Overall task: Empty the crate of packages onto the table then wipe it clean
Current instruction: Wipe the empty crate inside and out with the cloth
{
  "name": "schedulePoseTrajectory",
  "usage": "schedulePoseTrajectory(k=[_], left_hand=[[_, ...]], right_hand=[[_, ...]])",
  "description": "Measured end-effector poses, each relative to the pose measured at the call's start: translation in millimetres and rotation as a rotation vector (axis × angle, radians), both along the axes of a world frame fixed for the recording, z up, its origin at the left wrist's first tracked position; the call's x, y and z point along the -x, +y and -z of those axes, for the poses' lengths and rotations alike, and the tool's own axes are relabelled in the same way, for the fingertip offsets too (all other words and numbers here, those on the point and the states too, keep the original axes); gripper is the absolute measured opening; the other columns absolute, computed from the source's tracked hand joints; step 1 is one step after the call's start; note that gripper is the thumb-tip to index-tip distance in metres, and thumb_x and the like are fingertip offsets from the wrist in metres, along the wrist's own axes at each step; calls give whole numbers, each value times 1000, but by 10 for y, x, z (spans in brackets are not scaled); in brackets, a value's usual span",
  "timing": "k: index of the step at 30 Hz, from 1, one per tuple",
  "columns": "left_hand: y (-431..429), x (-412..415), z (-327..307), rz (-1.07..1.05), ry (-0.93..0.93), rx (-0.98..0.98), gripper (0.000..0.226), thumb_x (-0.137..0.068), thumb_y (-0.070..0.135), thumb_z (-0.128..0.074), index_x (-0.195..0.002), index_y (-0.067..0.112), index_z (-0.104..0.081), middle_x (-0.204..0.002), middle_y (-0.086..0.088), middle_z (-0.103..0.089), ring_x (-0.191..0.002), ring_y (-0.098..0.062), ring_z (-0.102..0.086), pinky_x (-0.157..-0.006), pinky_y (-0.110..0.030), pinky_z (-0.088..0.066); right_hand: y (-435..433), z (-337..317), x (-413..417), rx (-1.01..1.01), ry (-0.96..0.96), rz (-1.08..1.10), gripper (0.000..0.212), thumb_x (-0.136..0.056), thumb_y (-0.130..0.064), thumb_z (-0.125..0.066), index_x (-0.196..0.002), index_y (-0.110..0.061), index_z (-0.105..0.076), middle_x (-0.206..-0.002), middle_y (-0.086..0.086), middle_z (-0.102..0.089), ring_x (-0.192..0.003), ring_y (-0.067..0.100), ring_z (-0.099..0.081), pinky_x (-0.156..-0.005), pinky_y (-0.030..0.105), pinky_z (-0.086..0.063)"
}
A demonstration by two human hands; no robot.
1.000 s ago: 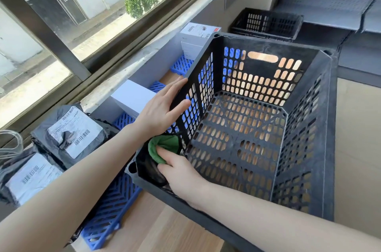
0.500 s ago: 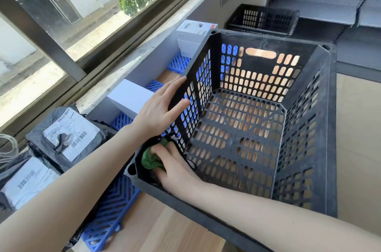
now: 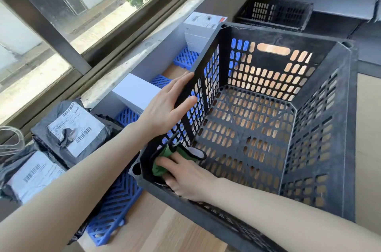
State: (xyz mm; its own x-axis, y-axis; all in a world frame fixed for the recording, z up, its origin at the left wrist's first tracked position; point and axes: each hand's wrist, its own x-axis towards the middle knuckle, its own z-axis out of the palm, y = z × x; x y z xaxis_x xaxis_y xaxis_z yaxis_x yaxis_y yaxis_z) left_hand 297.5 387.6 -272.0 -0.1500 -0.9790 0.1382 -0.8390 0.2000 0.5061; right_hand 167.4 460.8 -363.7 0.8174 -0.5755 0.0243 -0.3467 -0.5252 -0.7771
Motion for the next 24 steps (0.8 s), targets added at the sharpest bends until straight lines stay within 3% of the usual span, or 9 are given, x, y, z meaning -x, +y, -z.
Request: schedulePoseTrajectory(k=[3, 6, 11, 15, 18, 24], left_hand=[[-2, 3, -1, 6, -5, 4, 65, -93, 62, -31, -151, 33, -27, -156, 14, -31, -142, -1, -28, -107, -6, -15], [-2, -1, -5, 4, 11, 0, 65, -93, 61, -32, -151, 31, -27, -156, 14, -32, -141, -1, -28, -105, -2, -13], [-3, -6, 3, -4, 21, -8, 64, -94, 60, -32, -151, 32, -27, -156, 14, -32, -141, -1, -29, -107, -4, -14], [-17, -15, 18, 6, 25, -32, 65, -94, 62, -31, -152, 33, -26, -157, 14, -31, -142, -2, -28, -113, -20, -22], [-19, -18, 21, 4, 36, -37, 65, -94, 63, -31, -152, 34, -25, -157, 14, -30, -142, -2, -28, -114, -25, -24], [-17, -15, 21, 4, 42, -37, 66, -93, 63, -32, -152, 33, -25, -157, 13, -29, -143, -2, -27, -117, -30, -25]], right_hand=[[4, -146, 43, -50, -106, 2, 36, -95, -36, -39, -130, -34, -38, -119, 5, -46, -107, 30, -52, -96, 39, -45], [-26, -221, 16, -47, -208, -17, 34, -96, -38, -38, -128, -30, -43, -112, 6, -48, -103, 26, -52, -94, 32, -43], [-85, 74, -35, 43, -47, -81, 31, -93, -41, -29, -119, -32, -43, -110, 11, -48, -94, 39, -55, -82, 44, -49], [-92, 381, -26, 25, 85, -97, 34, -90, -47, -22, -119, -34, -37, -100, 16, -51, -85, 41, -55, -72, 43, -48], [-80, 544, -24, 9, 142, -103, 30, -96, -38, -27, -121, -28, -39, -88, 18, -47, -73, 41, -51, -63, 41, -40], [-143, 743, 38, 31, 239, -163, 27, -100, -26, -37, -127, -27, -35, -86, 17, -43, -71, 38, -49, -60, 38, -32]])
